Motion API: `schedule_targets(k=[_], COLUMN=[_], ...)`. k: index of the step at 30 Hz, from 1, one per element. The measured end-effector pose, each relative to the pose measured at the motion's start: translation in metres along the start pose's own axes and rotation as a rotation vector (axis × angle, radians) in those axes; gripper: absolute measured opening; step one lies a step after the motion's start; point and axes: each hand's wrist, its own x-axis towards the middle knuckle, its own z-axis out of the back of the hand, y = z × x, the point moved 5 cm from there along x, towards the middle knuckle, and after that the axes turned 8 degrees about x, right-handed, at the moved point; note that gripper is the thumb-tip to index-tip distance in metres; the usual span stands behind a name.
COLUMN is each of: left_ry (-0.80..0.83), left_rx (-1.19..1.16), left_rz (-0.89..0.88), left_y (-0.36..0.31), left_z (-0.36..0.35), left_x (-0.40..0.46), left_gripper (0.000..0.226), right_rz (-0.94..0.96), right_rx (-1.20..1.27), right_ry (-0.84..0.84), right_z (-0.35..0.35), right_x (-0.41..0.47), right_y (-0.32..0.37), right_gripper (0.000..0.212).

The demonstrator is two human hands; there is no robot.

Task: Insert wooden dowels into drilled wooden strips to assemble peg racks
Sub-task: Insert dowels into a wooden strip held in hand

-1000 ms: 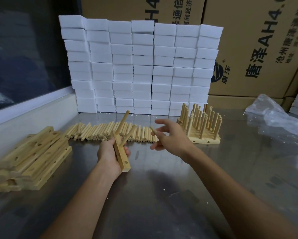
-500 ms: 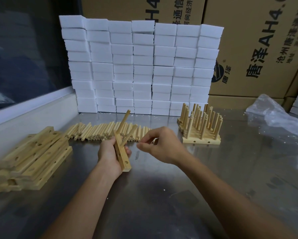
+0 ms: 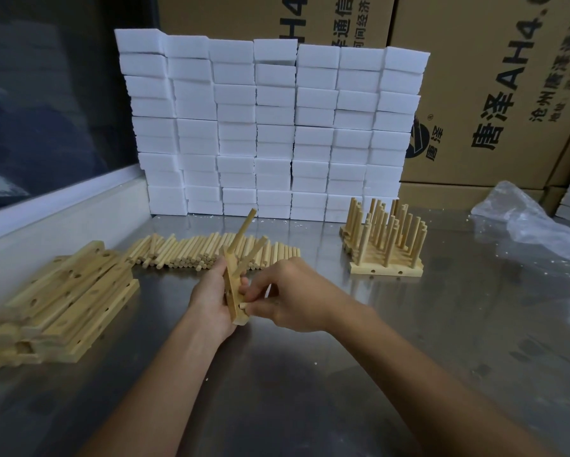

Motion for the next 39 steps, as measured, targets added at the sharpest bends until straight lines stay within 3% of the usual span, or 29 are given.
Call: schedule_targets(k=[5, 9, 13, 18, 23, 25, 28, 30, 36, 39], left_ry=[0.007, -0.032, -0.151, -0.198, -0.186, -0.168, -0.134, -0.126, -0.154, -0.158], left_rx=[0.073, 0.134, 0.144, 0.106, 0.060, 0.078, 0.148, 0.159, 0.070, 0.098], left_rz=[-0.005, -0.029, -0.102, -0.177, -0.189, -0.161, -0.128, -0.123, -0.187, -0.202], left_y=[0.004, 0.006, 0.003, 0.001, 0.000, -0.001, -0.001, -0.002, -0.001, -0.001], left_z=[-0.002, -0.006, -0.009, -0.015, -0.020, -0.020, -0.017, -0.017, -0.022, -0.022], left_x=[-0.001, -0.004, -0.009, -0.019, -0.027, -0.028, -0.028, -0.028, -0.033, -0.032], left_gripper=[0.040, 0.051, 0.033, 0.024, 0.020, 0.022, 0.026, 0.027, 0.029, 0.024], right_rz=[0.112, 0.166, 0.258, 0.171, -0.031, 0.018, 0.228, 0.247, -0.053, -0.083], right_rx=[-0.457, -0.596, -0.684, -0.598, -0.315, -0.348, -0.604, -0.633, -0.296, -0.204], right_ry=[0.032, 0.034, 0.031, 0.035, 0.007, 0.049, 0.092, 0.067, 0.003, 0.014], right_z=[-0.009, -0.016, -0.018, -0.014, -0.003, -0.005, -0.014, -0.015, -0.006, -0.004], right_x=[-0.005, -0.009, -0.009, -0.010, -0.001, -0.002, -0.009, -0.011, -0.003, -0.002], right_y=[0.019, 0.025, 0.030, 0.024, 0.014, 0.017, 0.024, 0.024, 0.014, 0.010], right_gripper=[0.010, 0.024, 0.019, 0.016, 0.009, 0.006, 0.013, 0.015, 0.005, 0.009])
